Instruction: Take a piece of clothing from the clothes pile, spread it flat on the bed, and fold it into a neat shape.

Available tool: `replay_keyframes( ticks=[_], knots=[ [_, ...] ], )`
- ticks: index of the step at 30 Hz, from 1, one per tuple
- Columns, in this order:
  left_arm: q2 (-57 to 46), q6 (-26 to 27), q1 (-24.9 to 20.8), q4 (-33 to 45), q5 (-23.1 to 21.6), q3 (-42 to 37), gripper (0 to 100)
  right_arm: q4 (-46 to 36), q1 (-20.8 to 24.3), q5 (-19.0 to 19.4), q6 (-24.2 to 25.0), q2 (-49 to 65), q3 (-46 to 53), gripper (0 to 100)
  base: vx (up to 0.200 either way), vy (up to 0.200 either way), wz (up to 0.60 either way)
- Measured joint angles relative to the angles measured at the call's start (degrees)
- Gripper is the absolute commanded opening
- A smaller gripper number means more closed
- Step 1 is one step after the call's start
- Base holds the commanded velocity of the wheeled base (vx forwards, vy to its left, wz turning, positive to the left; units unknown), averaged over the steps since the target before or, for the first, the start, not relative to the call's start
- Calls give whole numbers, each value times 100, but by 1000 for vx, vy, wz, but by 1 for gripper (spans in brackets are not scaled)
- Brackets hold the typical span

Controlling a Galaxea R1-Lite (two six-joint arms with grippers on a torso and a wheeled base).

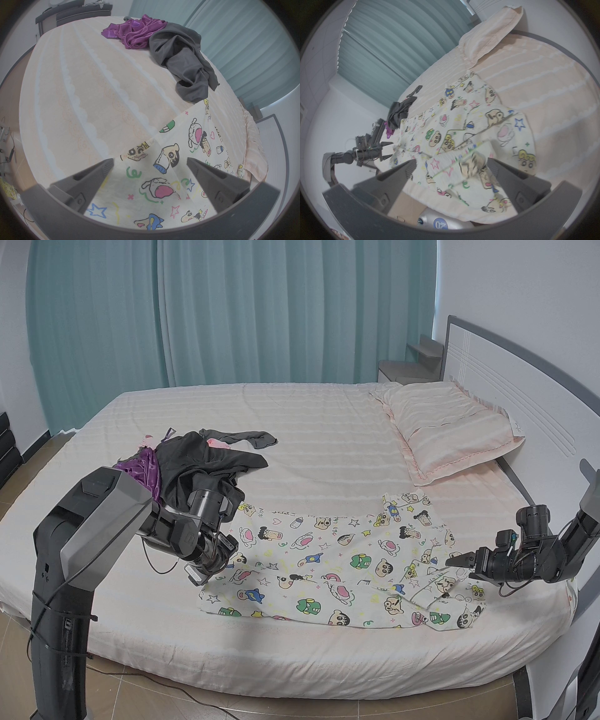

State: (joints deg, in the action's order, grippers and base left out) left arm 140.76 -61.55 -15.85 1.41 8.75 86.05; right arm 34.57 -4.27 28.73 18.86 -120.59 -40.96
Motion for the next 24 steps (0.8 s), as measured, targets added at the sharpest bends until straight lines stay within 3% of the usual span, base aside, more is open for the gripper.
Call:
replay_keyframes(
  ticks=[3,10,14,17,24],
  knots=[
    [4,-61,72,9,-22,7,100,223,-50,-277,304,37,87,100,0,0,0],
    [-280,-154,351,-35,-501,-383,100,1370,63,-1011,1751,234,751,100,0,0,0],
    [-658,-217,447,-177,-933,-916,100,1737,391,-1692,3021,322,1075,100,0,0,0],
    [-1014,-258,499,-382,-1258,-1586,100,1897,669,-2048,3669,319,1217,100,0,0,0],
    [-1932,-444,469,-1164,-1762,-3446,100,2104,1229,-2814,4137,35,1189,100,0,0,0]
  ],
)
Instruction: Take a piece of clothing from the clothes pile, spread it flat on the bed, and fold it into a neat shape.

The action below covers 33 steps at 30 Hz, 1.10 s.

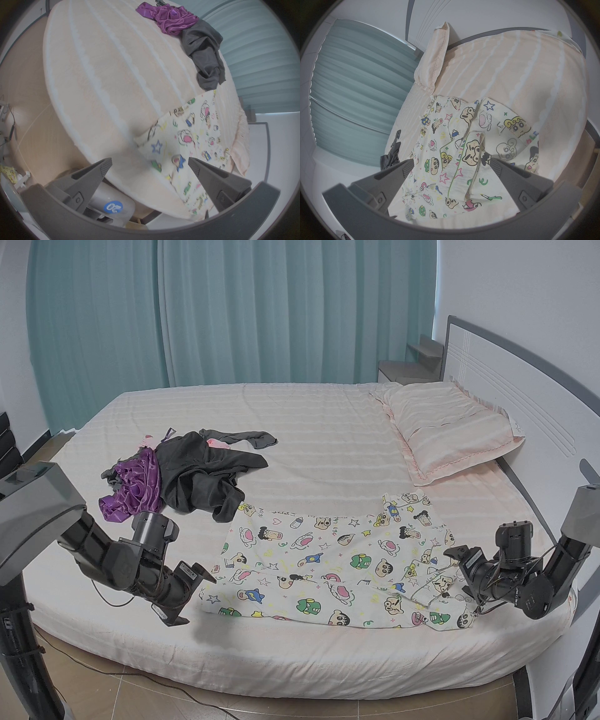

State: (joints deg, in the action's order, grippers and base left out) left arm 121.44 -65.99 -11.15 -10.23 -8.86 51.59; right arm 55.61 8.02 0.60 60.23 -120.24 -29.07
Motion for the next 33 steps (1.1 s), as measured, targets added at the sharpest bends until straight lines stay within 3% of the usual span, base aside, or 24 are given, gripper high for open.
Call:
replay_keyframes(
  ticks=[5,13,29,30,33],
  knots=[
    [-612,-238,-111,-628,-255,-750,100,118,327,-382,149,-482,-232,100,0,0,0],
    [-835,-369,-185,-1408,-394,-1223,100,250,396,-519,160,-1041,-670,100,0,0,0],
    [-833,-378,-227,-1451,-378,-1378,100,255,388,-530,69,-1389,-916,100,0,0,0],
    [-833,-378,-227,-1453,-374,-1378,100,255,391,-541,66,-1410,-946,0,0,0,0],
    [-833,-378,-227,-1454,-361,-1378,100,260,407,-672,50,-1477,-1001,0,0,0,0]
  ],
)
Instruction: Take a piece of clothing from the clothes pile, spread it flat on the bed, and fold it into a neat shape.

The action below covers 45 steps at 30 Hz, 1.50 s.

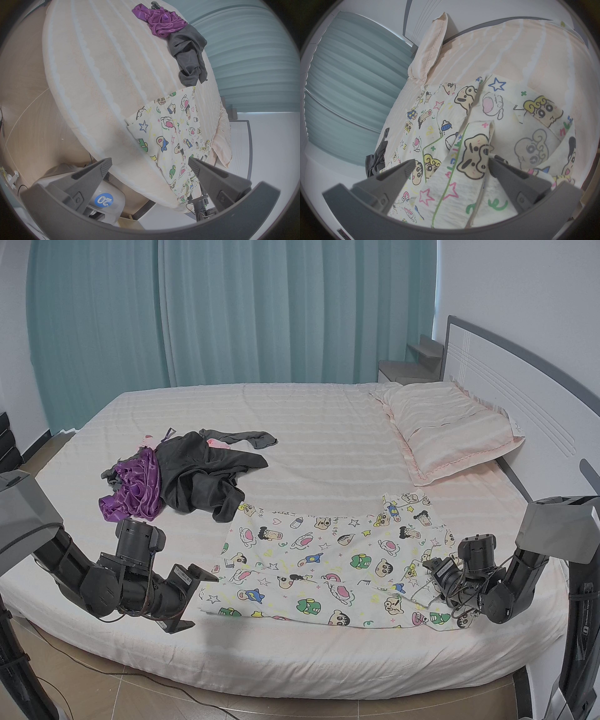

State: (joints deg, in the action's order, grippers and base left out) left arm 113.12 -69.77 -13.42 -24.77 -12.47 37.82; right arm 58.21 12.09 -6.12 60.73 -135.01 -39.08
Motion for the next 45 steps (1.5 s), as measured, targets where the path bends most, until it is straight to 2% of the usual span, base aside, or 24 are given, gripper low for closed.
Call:
replay_keyframes(
  ticks=[4,12,25,45],
  knots=[
    [2,0,-5,0,2,-2,100,1,26,-235,-85,-73,-57,0,0,0,0],
    [9,-6,-5,1,10,-2,100,1,107,-455,-112,-60,22,0,0,0,0],
    [11,-5,-9,-229,24,-108,100,-73,243,-525,-104,729,651,0,0,0,0],
    [11,0,-11,-410,27,-249,100,-1535,778,-945,-115,2275,1069,0,0,0,0]
  ],
)
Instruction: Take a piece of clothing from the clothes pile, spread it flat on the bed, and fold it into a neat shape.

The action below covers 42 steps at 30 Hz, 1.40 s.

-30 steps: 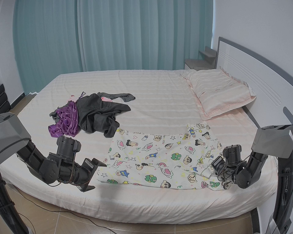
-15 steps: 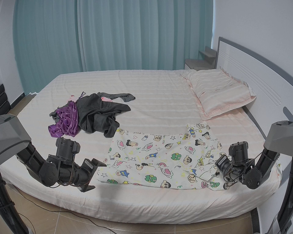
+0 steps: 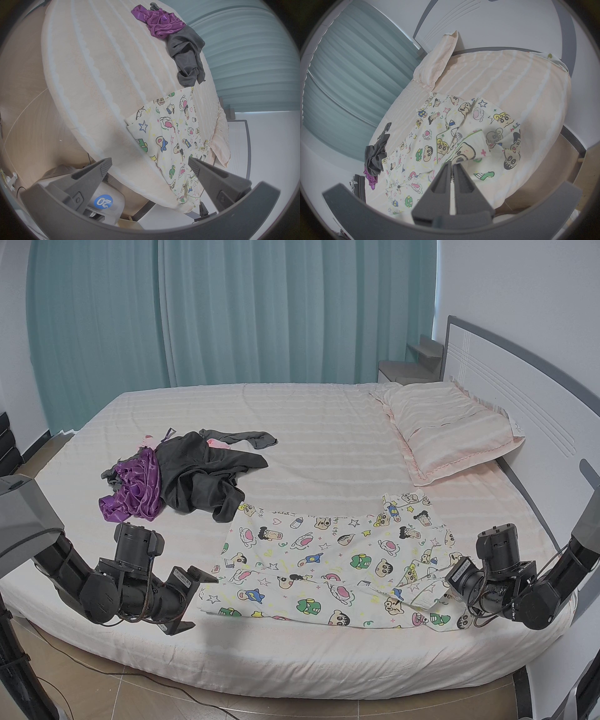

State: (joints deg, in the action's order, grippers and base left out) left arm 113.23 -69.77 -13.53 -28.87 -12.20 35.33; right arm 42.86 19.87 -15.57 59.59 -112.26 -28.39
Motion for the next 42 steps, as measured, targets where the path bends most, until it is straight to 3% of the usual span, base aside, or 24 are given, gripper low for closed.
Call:
replay_keyframes(
  ticks=[29,30,42],
  knots=[
    [33,9,0,-2,-2,0,100,-1219,446,-150,-116,851,65,0,0,0,0],
    [33,9,0,-4,0,0,100,-1273,472,-162,-121,881,52,100,0,0,0],
    [34,11,0,-2,2,0,100,-1353,678,-148,-91,1097,306,100,0,0,0]
  ],
)
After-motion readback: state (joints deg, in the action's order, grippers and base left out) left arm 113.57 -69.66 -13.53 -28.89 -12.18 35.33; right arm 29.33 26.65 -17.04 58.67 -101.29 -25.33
